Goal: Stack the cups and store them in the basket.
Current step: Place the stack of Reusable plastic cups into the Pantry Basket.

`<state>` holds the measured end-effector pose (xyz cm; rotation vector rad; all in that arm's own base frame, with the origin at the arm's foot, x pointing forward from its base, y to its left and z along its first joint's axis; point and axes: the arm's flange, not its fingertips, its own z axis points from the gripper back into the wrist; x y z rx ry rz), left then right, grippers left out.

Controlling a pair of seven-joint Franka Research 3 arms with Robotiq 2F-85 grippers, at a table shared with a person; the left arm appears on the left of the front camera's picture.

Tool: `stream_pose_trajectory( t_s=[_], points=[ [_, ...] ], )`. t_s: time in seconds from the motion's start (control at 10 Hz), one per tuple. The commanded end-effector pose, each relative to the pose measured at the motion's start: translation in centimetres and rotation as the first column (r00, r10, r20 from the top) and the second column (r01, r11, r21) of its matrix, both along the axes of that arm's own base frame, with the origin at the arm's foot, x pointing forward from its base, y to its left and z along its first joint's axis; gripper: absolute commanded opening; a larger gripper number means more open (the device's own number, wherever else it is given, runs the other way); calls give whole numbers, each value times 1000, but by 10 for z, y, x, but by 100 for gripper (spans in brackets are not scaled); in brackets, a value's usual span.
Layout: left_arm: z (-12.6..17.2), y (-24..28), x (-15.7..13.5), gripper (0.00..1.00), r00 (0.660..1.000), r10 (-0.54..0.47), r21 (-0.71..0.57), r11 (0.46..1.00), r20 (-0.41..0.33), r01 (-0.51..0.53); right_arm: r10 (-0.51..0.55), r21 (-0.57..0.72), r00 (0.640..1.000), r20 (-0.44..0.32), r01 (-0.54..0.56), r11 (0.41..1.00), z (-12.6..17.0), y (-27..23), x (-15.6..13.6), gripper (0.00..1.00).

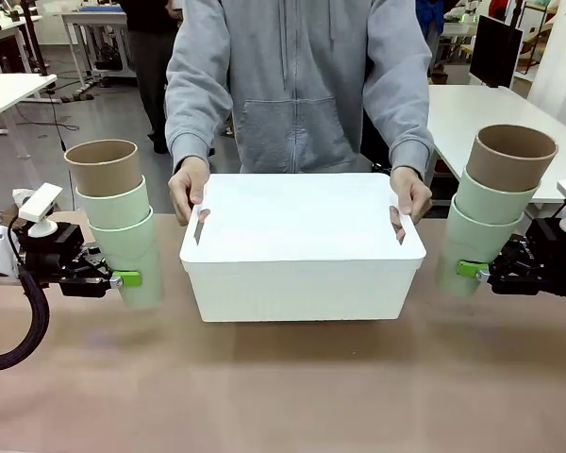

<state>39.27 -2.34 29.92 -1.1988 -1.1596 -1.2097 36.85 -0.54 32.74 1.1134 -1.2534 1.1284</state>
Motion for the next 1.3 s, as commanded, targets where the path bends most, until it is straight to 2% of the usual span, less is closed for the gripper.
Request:
stream_pose_trajectory(
  t_s=[0.0,1.2],
  points=[
    [4,-1,1,85,1000,-9,0,1000,6,9,-11,7,1000,16,11,1000,6,1,2,83],
    [4,-1,1,85,1000,-9,0,1000,6,9,-11,7,1000,16,11,1000,6,1,2,83]
  ],
)
